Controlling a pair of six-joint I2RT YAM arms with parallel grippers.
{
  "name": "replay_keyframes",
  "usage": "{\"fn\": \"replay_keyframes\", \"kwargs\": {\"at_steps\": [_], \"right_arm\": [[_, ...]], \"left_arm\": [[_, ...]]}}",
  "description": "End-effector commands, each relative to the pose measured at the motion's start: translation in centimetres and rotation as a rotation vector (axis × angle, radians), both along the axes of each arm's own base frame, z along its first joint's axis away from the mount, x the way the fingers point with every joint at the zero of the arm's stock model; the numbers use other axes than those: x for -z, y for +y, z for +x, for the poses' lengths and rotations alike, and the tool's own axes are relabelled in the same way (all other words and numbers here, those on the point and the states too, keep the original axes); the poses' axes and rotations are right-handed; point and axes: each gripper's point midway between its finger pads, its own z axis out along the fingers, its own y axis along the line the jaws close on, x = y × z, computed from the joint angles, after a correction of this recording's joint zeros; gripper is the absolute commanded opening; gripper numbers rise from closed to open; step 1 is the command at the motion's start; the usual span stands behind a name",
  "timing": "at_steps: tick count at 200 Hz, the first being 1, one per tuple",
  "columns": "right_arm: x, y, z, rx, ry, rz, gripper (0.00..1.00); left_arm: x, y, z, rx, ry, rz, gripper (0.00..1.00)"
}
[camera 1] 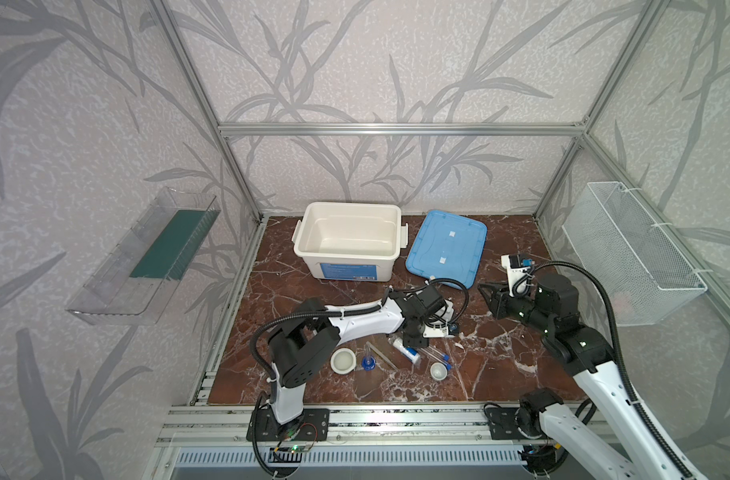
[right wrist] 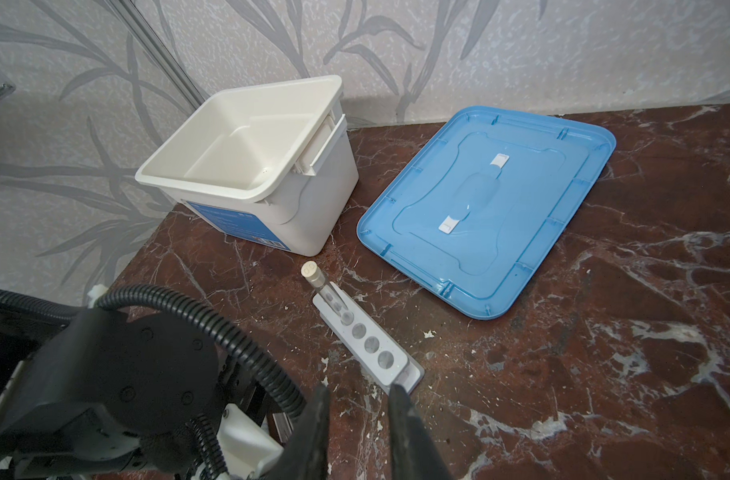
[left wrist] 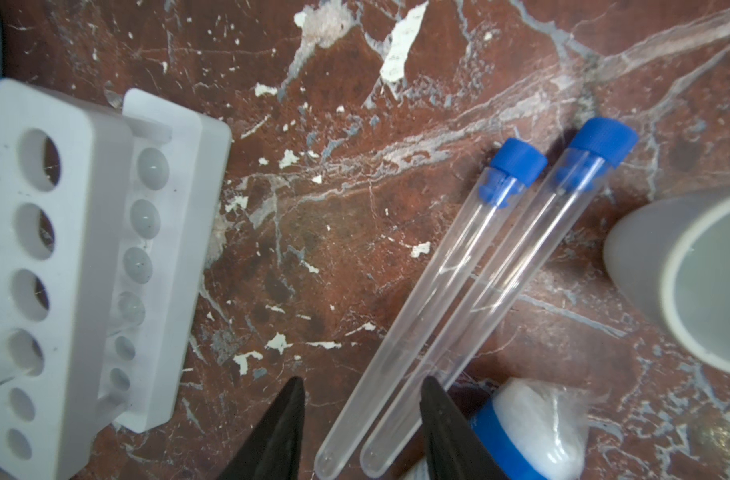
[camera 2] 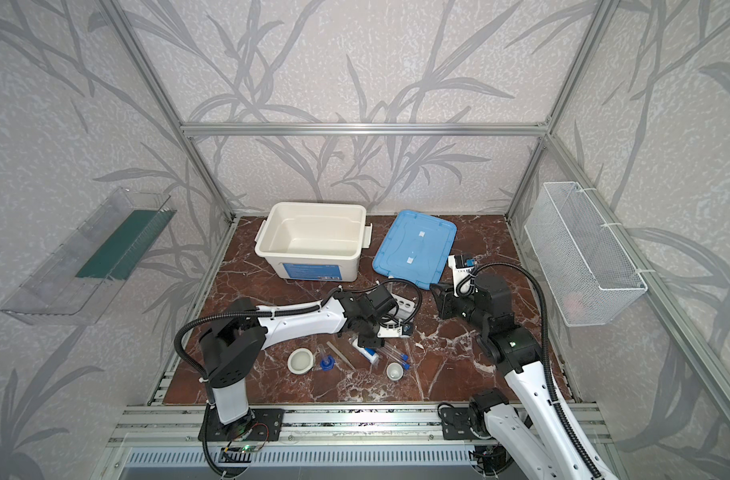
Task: Organize the chemistry lab equipment
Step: 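Close the left gripper on a blue-capped clear tube and lift it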
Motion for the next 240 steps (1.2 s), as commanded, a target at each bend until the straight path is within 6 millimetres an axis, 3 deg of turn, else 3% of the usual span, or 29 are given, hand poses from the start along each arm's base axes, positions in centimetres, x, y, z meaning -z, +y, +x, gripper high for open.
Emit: {"fn": "replay_keyframes", "kwargs": {"at_steps": [1, 145, 240], "right_arm": [[-0.5, 0.0, 0.1, 0.001, -0.021, 0.03, 0.26], [0.1, -0.4, 0.3, 0.014, -0.013, 0.059, 0.24], [0.3, -0.9, 0.4, 0.034, -0.011, 0.063, 0.23]], "left_arm": [[0.5, 0.2, -0.3, 0.041, -0.004, 0.031, 0.46], [2.3, 0.2, -0.1, 0.044, -0.01, 0.086, 0.4], [3.3, 0.0, -0.2, 0.046, 0.012, 0.099, 0.23]]}}
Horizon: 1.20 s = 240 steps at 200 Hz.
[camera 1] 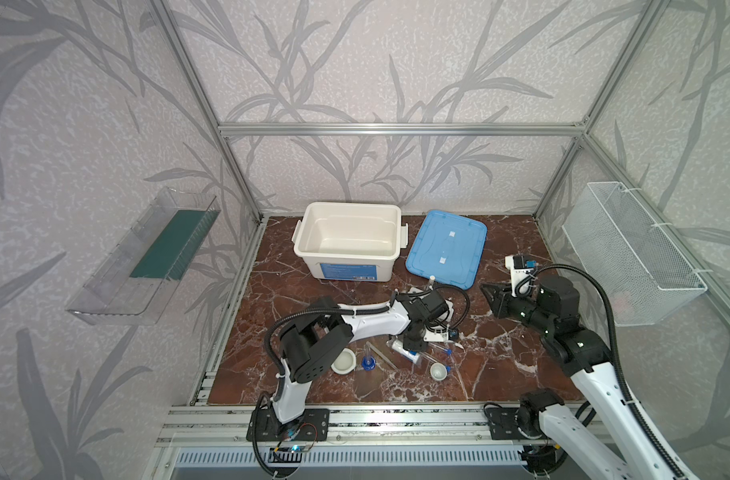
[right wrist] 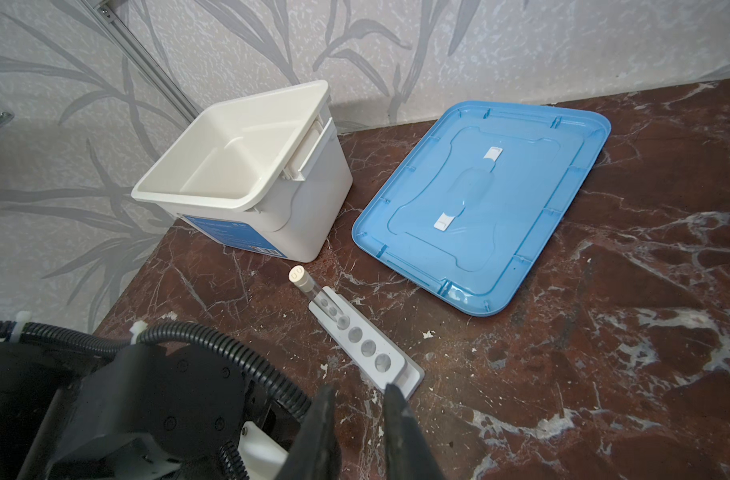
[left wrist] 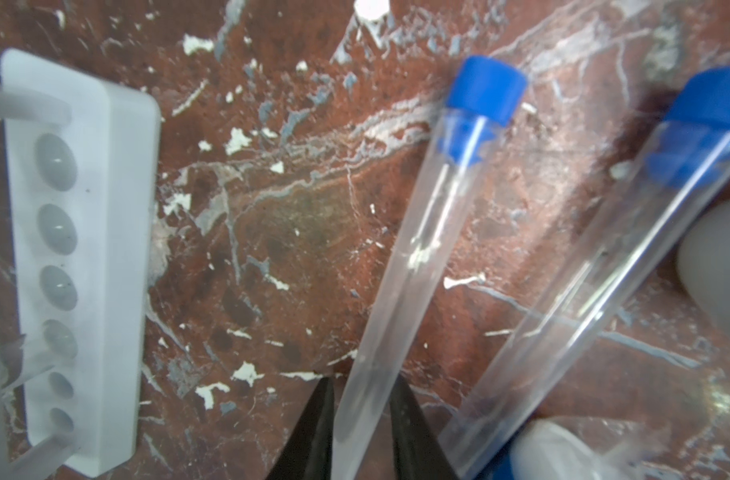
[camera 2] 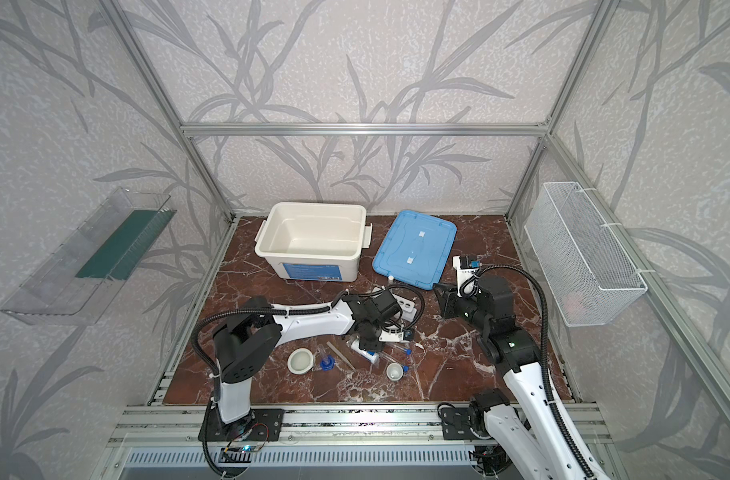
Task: Organize the chemistry lab equipment
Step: 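Close the left gripper on a blue-capped clear tube and lift it, then raise the tube upright with the left gripper while the right gripper reaches its cap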
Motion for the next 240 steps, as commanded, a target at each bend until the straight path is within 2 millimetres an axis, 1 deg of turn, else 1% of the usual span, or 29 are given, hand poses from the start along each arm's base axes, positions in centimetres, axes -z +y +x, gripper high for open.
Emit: {"fn": "replay_keyframes", "kwargs": {"at_steps": [1, 53, 73, 90, 130, 158, 168, 183, 191, 192, 195, 211, 225, 240], "right_arm": [[-0.4, -0.1, 0.0, 0.003, -0.02, 0.013, 0.23], [-0.3, -0.7, 0.1, 0.036, -0.008, 0.013, 0.21], [-0.1, -1.1, 0.1, 0.055, 0.007, 0.011, 0.21], [0.2, -1.6, 0.1, 0.081, 0.033, 0.017, 0.21], [0.6, -2.3, -0.3, 0.099, 0.091, 0.065, 0.21], [1.0, -2.0, -0.6, 0.077, 0.136, 0.086, 0.22], [0.9, -1.7, -0.8, 0.054, 0.145, 0.084, 0.24], [0.2, -1.3, -1.0, 0.023, 0.154, 0.074, 0.3], [-0.7, -1.0, -1.2, -0.002, 0.148, 0.069, 0.33], [-0.8, -1.0, -1.2, -0.005, 0.147, 0.069, 0.33], [-1.2, -0.8, -1.3, -0.016, 0.141, 0.069, 0.34], [-2.8, -0.3, -1.6, -0.06, 0.109, 0.05, 0.4], [-3.2, -0.1, -1.9, -0.084, 0.112, 0.029, 0.42], [-3.1, 0.6, -2.2, -0.123, 0.14, 0.037, 0.44]], "left_arm": [[0.6, -0.1, -0.3, 0.023, 0.015, 0.023, 0.23], [-0.1, -0.2, -0.2, 0.017, 0.013, 0.003, 0.18], [-0.9, -0.4, -0.2, 0.011, 0.005, -0.018, 0.17], [-1.9, -0.8, 0.0, -0.004, -0.001, -0.05, 0.18], [-5.7, -2.5, -0.1, -0.048, -0.003, -0.2, 0.17], [-8.6, -2.9, 0.1, -0.11, -0.006, -0.328, 0.17], [-9.6, -2.8, 0.2, -0.139, -0.013, -0.375, 0.17], [-11.2, -2.7, 0.7, -0.202, -0.024, -0.475, 0.17], [-12.3, -3.0, 1.4, -0.252, -0.029, -0.555, 0.17], [-12.2, -3.0, 1.3, -0.251, -0.029, -0.558, 0.17], [-12.8, -3.2, 1.5, -0.269, -0.026, -0.592, 0.17], [-14.2, -3.6, 1.9, -0.33, 0.003, -0.719, 0.17], [-15.7, -4.0, 2.0, -0.347, 0.021, -0.837, 0.17], [-16.8, -3.9, 2.1, -0.364, 0.045, -0.911, 0.18]]}}
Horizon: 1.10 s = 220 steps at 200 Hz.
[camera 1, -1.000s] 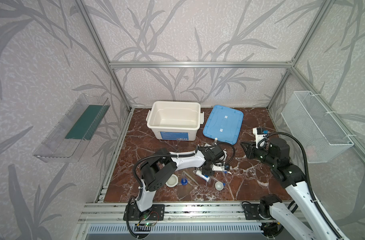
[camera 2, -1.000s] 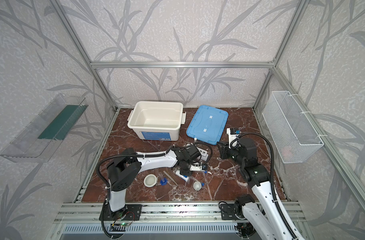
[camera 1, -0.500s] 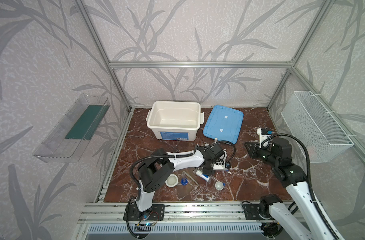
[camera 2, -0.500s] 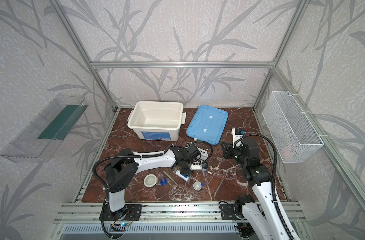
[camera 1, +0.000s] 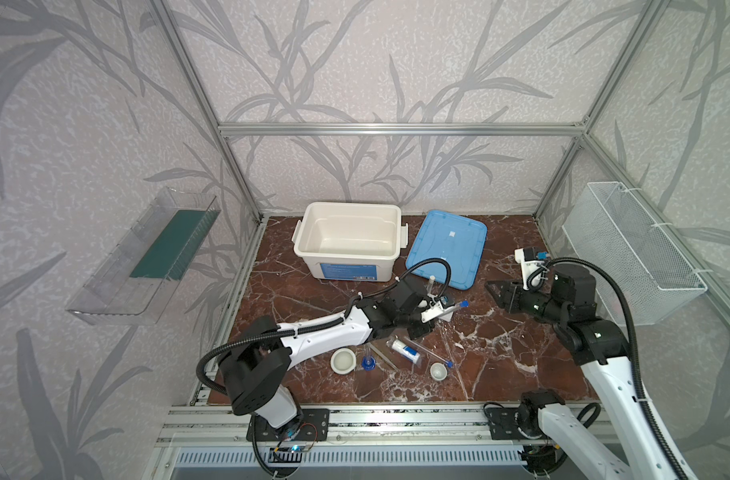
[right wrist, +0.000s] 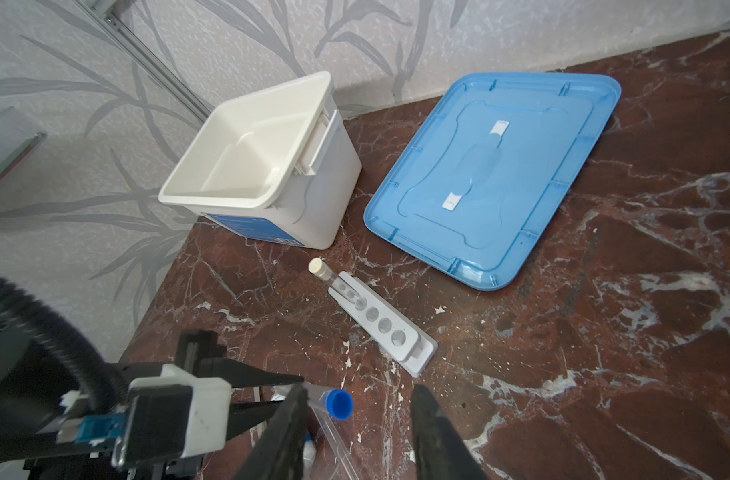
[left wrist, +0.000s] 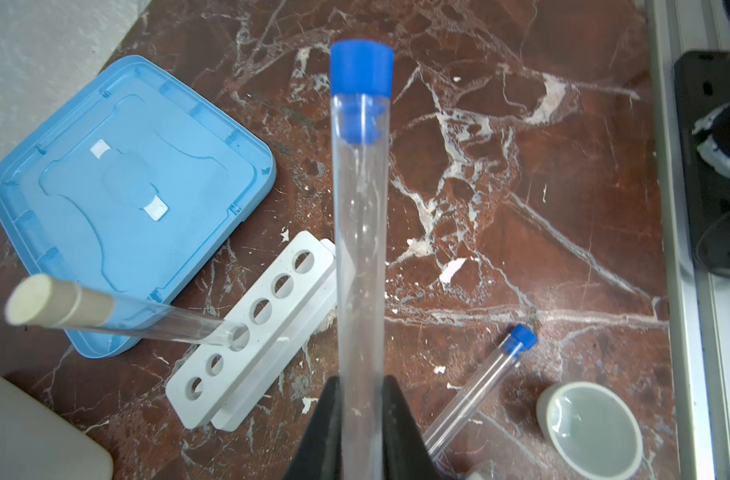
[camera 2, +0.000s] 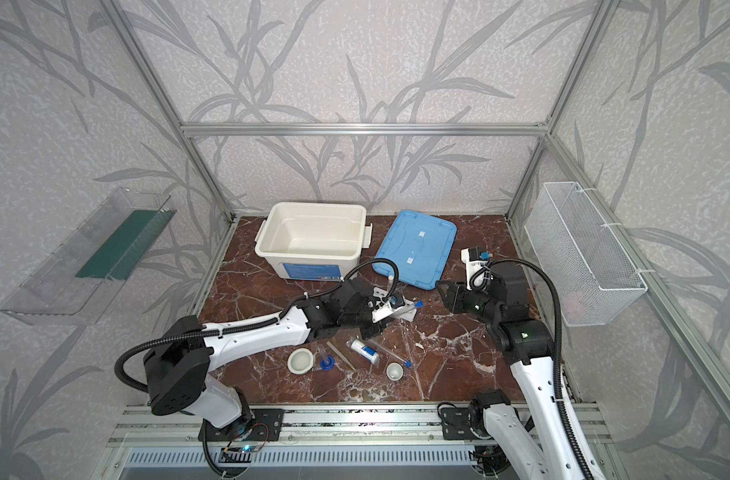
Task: Organize the chemistry lab equipment
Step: 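Raise the tube upright with the left gripper while the right gripper reaches its cap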
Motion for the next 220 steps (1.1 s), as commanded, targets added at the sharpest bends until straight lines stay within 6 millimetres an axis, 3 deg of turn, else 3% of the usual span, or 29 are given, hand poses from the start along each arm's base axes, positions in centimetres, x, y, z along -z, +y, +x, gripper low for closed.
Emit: {"fn": "replay_keyframes", "kwargs": {"at_steps": [1, 13, 26, 50, 98, 172, 220], "right_arm": [[0.0, 1.3, -1.2, -0.096, 0.042, -0.006, 0.44], [-0.1, 2.3, -1.6, -0.148, 0.048, 0.018, 0.48], [0.1, 3.1, -2.1, -0.182, 0.044, -0.011, 0.59], [0.5, 4.4, -2.7, -0.224, 0.042, -0.089, 0.6], [-0.4, 6.5, -1.5, -0.247, 0.036, -0.079, 0.47], [-1.9, 7.8, 0.4, -0.244, 0.004, -0.044, 0.45], [-2.0, 9.3, 0.4, -0.291, 0.001, -0.028, 0.42]], "left_arm": [[-4.5, -1.4, 0.6, -0.04, 0.025, -0.256, 0.18], [-5.3, -1.1, 0.9, -0.053, 0.027, -0.302, 0.18], [-6.1, -0.5, 1.2, -0.064, 0.027, -0.351, 0.17], [-7.2, 0.3, 1.3, -0.062, 0.005, -0.383, 0.18], [-7.7, 0.9, 0.0, -0.013, 0.011, -0.382, 0.18], [-8.7, 1.6, -0.8, -0.01, -0.005, -0.409, 0.18], [-8.6, 1.5, -1.0, -0.003, 0.004, -0.408, 0.18]]}}
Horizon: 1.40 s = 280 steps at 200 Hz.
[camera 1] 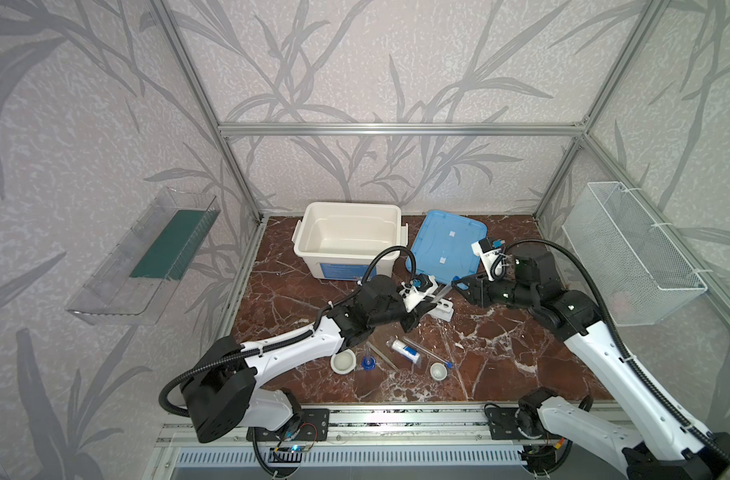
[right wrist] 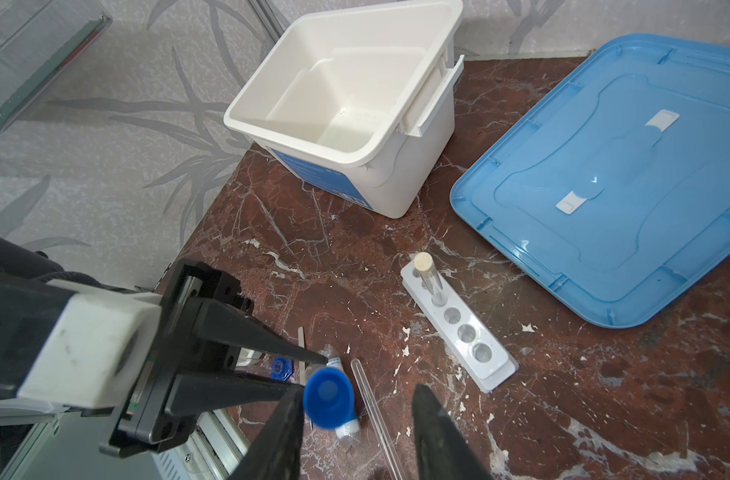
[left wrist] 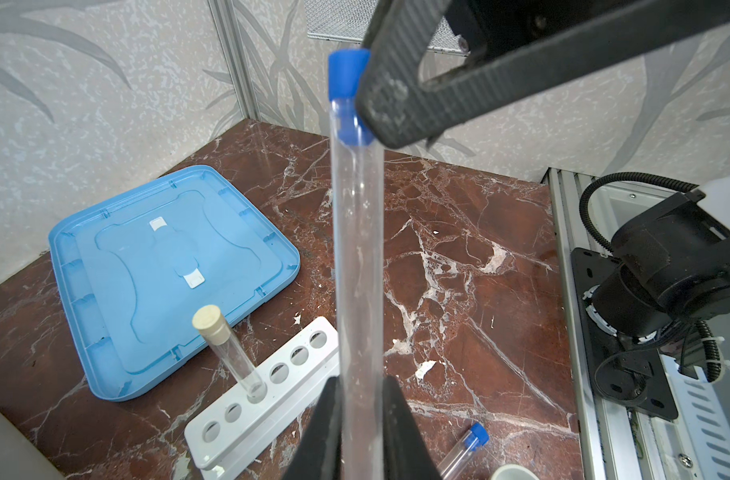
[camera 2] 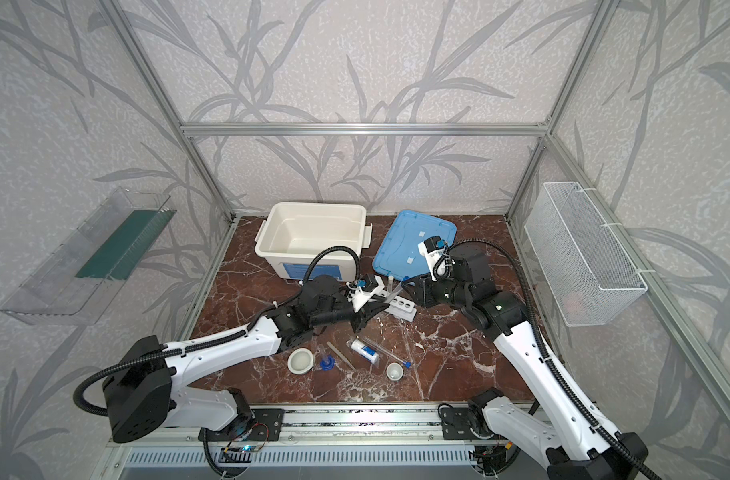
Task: Organize the chemistry lab equipment
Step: 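Raise the tube upright with the left gripper while the right gripper reaches its cap, then grasp the tube's blue cap with the right gripper while the left gripper releases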
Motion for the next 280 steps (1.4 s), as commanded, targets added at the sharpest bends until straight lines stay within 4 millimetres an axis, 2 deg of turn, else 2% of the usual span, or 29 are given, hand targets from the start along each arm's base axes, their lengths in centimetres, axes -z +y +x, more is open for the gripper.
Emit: {"fn": "replay_keyframes", "kwargs": {"at_steps": [1, 46, 96, 149, 201, 215, 253, 267, 280], "right_arm": [[-1.7, 0.9, 0.3, -0.02, -0.043, 0.034, 0.41], [-1.5, 1.5, 0.2, -0.033, -0.037, 0.042, 0.34], [-1.5, 1.6, -0.1, -0.037, -0.037, 0.038, 0.18], [-1.3, 1.6, -0.2, -0.038, -0.031, 0.033, 0.12], [-1.1, 1.0, 0.3, -0.003, -0.035, -0.025, 0.09], [-0.9, 0.4, 0.7, 0.019, -0.041, -0.071, 0.09], [-0.4, -0.6, 2.2, 0.081, -0.092, -0.237, 0.08], [-0.6, -0.5, 2.8, 0.098, -0.116, -0.232, 0.06], [-0.7, -0.3, 3.3, 0.102, -0.132, -0.224, 0.06]], "left_arm": [[-1.1, -0.2, -0.7, 0.029, -0.011, -0.036, 0.18], [-1.4, -0.2, -0.7, 0.031, -0.016, -0.039, 0.18], [-1.2, -0.2, -0.5, 0.025, -0.019, -0.034, 0.18], [-1.1, -0.2, -0.3, 0.013, -0.019, -0.03, 0.21], [-1.4, 0.3, 0.3, -0.037, -0.025, -0.033, 0.55], [-1.7, 0.8, 0.9, -0.086, -0.027, -0.034, 0.67], [-2.4, 4.2, 3.1, -0.285, -0.02, 0.005, 0.78], [-2.1, 5.6, 3.3, -0.322, -0.004, 0.024, 0.91], [-2.1, 7.0, 3.6, -0.38, 0.009, 0.044, 0.94]]}}
